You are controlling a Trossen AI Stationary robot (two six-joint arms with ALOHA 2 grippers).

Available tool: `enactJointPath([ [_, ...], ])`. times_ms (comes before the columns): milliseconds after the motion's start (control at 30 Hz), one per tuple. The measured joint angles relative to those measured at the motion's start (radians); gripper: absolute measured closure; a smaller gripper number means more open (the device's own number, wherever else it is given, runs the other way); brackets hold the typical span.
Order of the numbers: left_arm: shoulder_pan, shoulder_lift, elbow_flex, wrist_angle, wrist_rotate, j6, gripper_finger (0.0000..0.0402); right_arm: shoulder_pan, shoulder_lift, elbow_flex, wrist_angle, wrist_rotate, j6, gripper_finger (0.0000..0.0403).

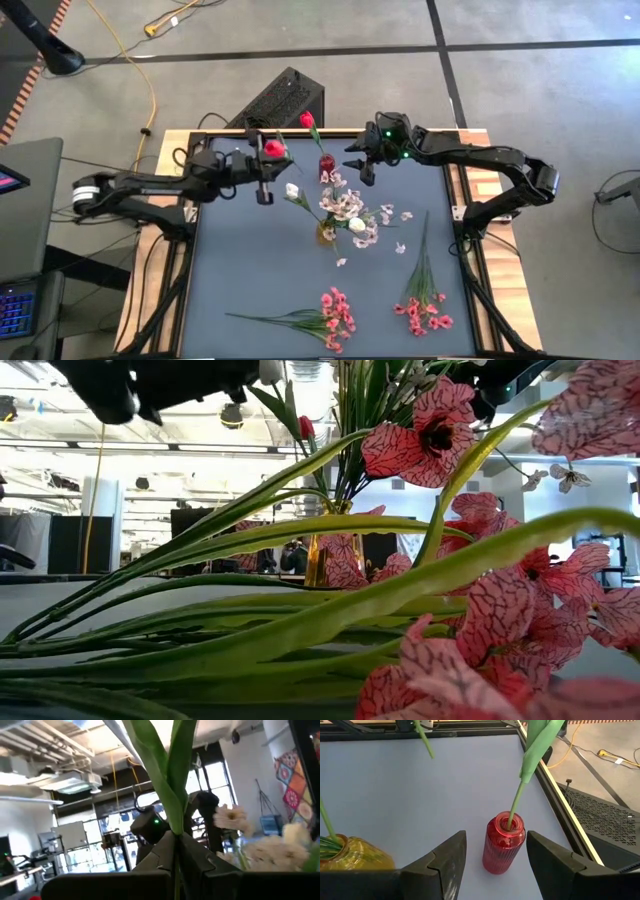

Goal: Sort flowers into vase by color
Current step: Put the red flower into the red flower vase

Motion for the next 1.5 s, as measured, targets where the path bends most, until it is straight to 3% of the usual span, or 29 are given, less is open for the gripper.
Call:
enactJointPath([
  [300, 0.034, 0.178, 0.131, -0.008, 0.104, -0.042, 0.0401, -0.006, 0.000, 0.000, -0.011, 0.000, 0.000, 0.0168],
  [733, 0.083, 0.225, 0.171, -0.038, 0.117, -0.037, 0.0401, -0.006, -0.070, 0.000, -0.144, -0.001, 0.042, 0.0168],
  [1167, 0.115, 0.381, 0.249, -0.001, 0.142, 0.015, 0.0401, 0.019, -0.104, 0.000, -0.155, -0.004, 0.080, 0.0168],
  [1500, 0.150, 0.392, 0.267, 0.005, 0.169, 0.013, 0.0401, 0.027, -0.102, 0.000, -0.162, -0.004, 0.079, 0.0168],
])
